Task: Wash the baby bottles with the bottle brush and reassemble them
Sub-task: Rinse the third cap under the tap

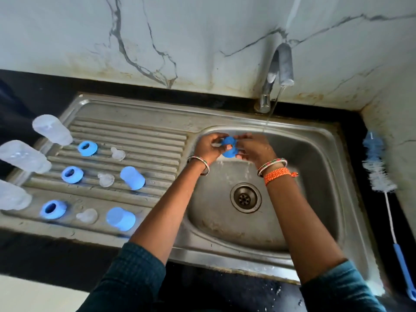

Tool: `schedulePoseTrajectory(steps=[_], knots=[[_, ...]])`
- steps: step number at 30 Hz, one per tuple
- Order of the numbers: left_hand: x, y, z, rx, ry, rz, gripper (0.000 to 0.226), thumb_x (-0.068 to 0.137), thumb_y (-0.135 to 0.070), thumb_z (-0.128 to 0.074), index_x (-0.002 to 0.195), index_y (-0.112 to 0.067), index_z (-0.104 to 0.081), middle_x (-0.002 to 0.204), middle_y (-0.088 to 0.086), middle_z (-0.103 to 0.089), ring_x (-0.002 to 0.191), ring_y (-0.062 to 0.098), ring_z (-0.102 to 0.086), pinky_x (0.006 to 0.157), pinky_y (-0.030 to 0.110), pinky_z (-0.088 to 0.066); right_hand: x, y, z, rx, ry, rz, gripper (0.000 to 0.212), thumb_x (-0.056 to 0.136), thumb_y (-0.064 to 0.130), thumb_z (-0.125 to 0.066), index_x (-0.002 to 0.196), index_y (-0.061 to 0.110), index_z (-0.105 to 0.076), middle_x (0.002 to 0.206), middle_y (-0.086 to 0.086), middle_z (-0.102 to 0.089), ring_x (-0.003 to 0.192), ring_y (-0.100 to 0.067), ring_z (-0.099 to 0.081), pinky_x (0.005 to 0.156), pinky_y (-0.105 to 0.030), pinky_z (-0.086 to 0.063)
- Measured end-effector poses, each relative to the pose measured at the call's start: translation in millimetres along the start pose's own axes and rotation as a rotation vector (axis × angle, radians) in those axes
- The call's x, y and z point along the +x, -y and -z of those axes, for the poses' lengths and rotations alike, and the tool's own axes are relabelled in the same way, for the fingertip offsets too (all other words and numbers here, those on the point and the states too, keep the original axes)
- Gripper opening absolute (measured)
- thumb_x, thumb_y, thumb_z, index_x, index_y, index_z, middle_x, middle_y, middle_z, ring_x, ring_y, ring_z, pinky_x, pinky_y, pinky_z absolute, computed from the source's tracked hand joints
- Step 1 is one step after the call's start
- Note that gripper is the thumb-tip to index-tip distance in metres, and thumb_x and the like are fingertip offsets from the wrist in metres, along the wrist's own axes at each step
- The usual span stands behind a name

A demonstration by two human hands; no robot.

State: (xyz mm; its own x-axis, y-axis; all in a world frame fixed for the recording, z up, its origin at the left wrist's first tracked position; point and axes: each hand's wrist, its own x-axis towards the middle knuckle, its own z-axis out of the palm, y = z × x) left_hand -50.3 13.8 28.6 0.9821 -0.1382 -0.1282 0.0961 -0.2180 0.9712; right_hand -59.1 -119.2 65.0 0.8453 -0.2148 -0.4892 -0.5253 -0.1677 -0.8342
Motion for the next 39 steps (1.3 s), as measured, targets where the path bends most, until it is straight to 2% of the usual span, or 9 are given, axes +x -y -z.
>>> schedulePoseTrajectory(steps=[4, 10, 14, 18, 25, 28, 33, 36, 39], knots=[[-2.0, -9.1, 66.6, 0.059, -0.006, -0.02, 0.031, 0.078, 0.0, -0.073, 0.106, -0.006, -0.064, 0.092, 0.012, -0.065, 0.083, 0.02, -0.061, 0.083, 0.041, -0.054, -16.4, 34.7, -47.9, -0.134, 0.098, 0.127, 0.027, 0.085, -0.004, -0.059, 0.111, 0.0, -0.064, 0.1, -0.018, -0.065, 0.086, -0.025, -0.062, 0.084, -0.037, -0.054], [-15.9, -7.9, 172.3, 0.169, 0.03, 0.031, 0.029, 0.077, -0.002, -0.074, 0.102, -0.01, -0.062, 0.092, 0.011, -0.064, 0.082, 0.018, -0.061, 0.08, 0.036, -0.055, -36.6, 56.5, -132.1, 0.005, 0.249, 0.141, 0.028, 0.089, -0.007, -0.05, 0.114, -0.005, -0.062, 0.107, -0.021, -0.061, 0.091, -0.028, -0.061, 0.075, -0.028, -0.054], [-22.1, 4.3, 205.1, 0.212, -0.043, 0.013, 0.033, 0.076, -0.003, -0.075, 0.107, -0.006, -0.064, 0.092, 0.001, -0.064, 0.083, 0.006, -0.06, 0.068, 0.015, -0.052, -31.8, 54.6, -176.5, -0.019, 0.207, 0.149, 0.032, 0.085, -0.012, -0.049, 0.111, -0.003, -0.065, 0.1, -0.02, -0.063, 0.087, -0.026, -0.06, 0.085, -0.038, -0.054], [-18.7, 27.0, 225.3, 0.221, 0.012, 0.163, 0.035, 0.079, 0.0, -0.071, 0.113, 0.001, -0.061, 0.096, 0.013, -0.063, 0.08, 0.015, -0.06, 0.062, 0.017, -0.051, -23.3, 46.4, -204.3, 0.004, 0.299, 0.034, 0.031, 0.088, -0.016, -0.043, 0.113, -0.009, -0.061, 0.099, -0.019, -0.058, 0.086, -0.029, -0.058, 0.077, -0.033, -0.052], [-9.9, 38.4, 235.7, 0.312, 0.153, 0.214, 0.045, 0.08, 0.003, -0.07, 0.123, -0.001, -0.057, 0.122, 0.019, -0.06, 0.111, 0.026, -0.058, 0.091, 0.033, -0.05, -18.9, 38.0, -206.7, -0.025, 0.262, 0.02, 0.026, 0.091, -0.009, -0.043, 0.105, 0.002, -0.061, 0.082, -0.015, -0.059, 0.068, -0.025, -0.059, 0.071, -0.031, -0.054], [2.7, 21.5, 226.8, 0.511, 0.129, 0.092, 0.048, 0.08, -0.006, -0.072, 0.126, -0.01, -0.058, 0.13, 0.009, -0.057, 0.122, 0.022, -0.053, 0.102, 0.029, -0.041, -15.7, 35.5, -168.8, -0.052, 0.161, 0.11, 0.016, 0.091, 0.002, -0.051, 0.097, 0.008, -0.064, 0.076, -0.01, -0.061, 0.06, -0.014, -0.058, 0.054, -0.023, -0.051], [12.0, -30.6, 134.9, 0.373, -0.029, -0.186, 0.03, 0.082, 0.005, -0.06, 0.11, -0.003, -0.067, 0.106, 0.012, -0.068, 0.089, 0.019, -0.063, 0.075, 0.022, -0.052, 3.3, -9.1, -42.8, -0.059, -0.181, 0.041, 0.018, 0.089, 0.006, -0.058, 0.072, 0.008, -0.063, 0.045, 0.002, -0.056, 0.038, -0.005, -0.051, 0.035, -0.015, -0.037], [17.3, -28.9, 39.9, 0.066, 0.209, 0.006, 0.025, 0.084, 0.011, -0.054, 0.09, -0.011, -0.065, 0.078, 0.004, -0.066, 0.062, 0.006, -0.06, 0.053, 0.019, -0.052, 17.9, -18.6, 27.6, 0.159, -0.344, -0.068, 0.026, 0.09, -0.005, -0.052, 0.067, 0.006, -0.054, 0.039, -0.001, -0.054, 0.029, -0.004, -0.049, 0.032, -0.016, -0.04], [20.7, -21.5, -41.0, -0.132, 0.34, 0.274, 0.03, 0.088, 0.012, -0.052, 0.079, -0.016, -0.055, 0.064, -0.002, -0.058, 0.047, 0.002, -0.056, 0.047, 0.018, -0.051, 25.4, -1.0, 58.0, 0.305, -0.214, -0.029, 0.023, 0.088, -0.012, -0.052, 0.072, 0.003, -0.057, 0.047, -0.003, -0.061, 0.042, -0.007, -0.06, 0.045, -0.02, -0.053]])
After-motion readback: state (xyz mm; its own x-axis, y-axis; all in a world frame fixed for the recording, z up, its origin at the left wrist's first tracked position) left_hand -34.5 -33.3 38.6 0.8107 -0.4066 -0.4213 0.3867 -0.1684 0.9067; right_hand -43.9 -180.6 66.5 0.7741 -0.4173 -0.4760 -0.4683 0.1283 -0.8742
